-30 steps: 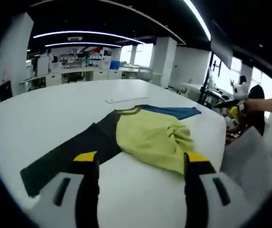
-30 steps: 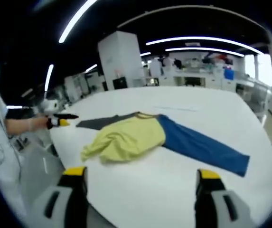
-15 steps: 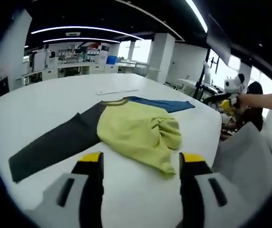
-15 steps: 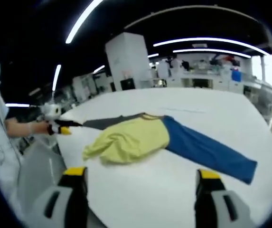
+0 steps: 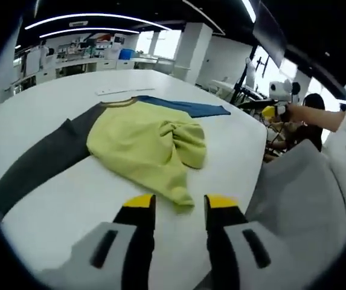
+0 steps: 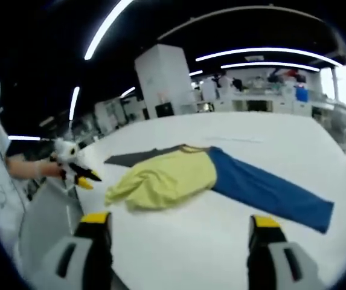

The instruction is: Fold the garment on the visible template until the final outline fits inside the template.

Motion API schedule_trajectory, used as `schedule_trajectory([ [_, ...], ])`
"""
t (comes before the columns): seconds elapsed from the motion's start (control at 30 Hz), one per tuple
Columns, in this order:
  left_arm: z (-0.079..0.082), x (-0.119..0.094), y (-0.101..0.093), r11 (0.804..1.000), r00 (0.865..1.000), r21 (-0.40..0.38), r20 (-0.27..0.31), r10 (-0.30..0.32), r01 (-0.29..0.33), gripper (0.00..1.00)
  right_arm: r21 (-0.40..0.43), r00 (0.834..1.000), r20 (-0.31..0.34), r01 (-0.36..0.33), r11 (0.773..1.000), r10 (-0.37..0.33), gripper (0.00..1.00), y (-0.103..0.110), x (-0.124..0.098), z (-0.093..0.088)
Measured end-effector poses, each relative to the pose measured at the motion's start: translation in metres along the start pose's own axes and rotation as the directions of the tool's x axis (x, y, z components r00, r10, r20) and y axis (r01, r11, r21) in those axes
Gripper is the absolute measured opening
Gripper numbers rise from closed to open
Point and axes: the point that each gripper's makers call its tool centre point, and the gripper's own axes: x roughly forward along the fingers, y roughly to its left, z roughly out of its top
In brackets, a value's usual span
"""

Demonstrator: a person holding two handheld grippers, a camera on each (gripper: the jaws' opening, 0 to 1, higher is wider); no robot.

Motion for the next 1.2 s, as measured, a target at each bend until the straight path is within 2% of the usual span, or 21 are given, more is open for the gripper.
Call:
schedule_trajectory([
  [0.23, -0.009, 0.020, 0.003, 0.999, 0.999, -0.037, -0.045, -0.012, 0.010, 0.26, 0.017, 1.000, -0.003, 0.010, 1.000, -0.010, 0.94, -0.005, -0.006, -0.008],
  [0.5, -0.014, 0.027, 0.016, 0.994, 0.998, -0.105, -0.055, 0.012, -0.018, 0.21, 0.041, 1.000, -0.004, 0.028, 0.999, -0.028, 0.94, -0.008, -0.010, -0.015],
  [0.63, -0.014, 0.027, 0.014, 0.993, 0.999, -0.112, -0.048, 0.018, -0.024, 0.13, 0.047, 1.000, -0.004, 0.030, 0.998, -0.030, 0.94, -0.008, -0.010, -0.017],
  [0.77, -0.006, 0.028, 0.019, 0.992, 0.999, -0.121, -0.011, 0.032, -0.033, 0.01, 0.052, 1.000, -0.004, 0.030, 0.998, -0.029, 0.94, -0.006, -0.008, -0.018],
  [0.87, 0.002, 0.026, 0.022, 0.991, 0.999, -0.126, 0.007, 0.041, -0.040, 0.00, 0.051, 1.000, -0.007, 0.030, 0.998, -0.030, 0.94, -0.007, -0.008, -0.018],
  [1.03, 0.031, 0.017, 0.018, 0.994, 0.997, -0.100, 0.057, 0.047, -0.041, 0.00, 0.053, 1.000, -0.009, 0.030, 0.998, -0.030, 0.94, -0.006, -0.007, -0.017],
  [1.2, 0.060, 0.015, 0.034, 0.993, 0.992, -0.104, 0.109, 0.071, -0.059, 0.00, 0.057, 1.000, -0.012, 0.029, 0.998, -0.028, 0.94, -0.007, -0.005, -0.019],
])
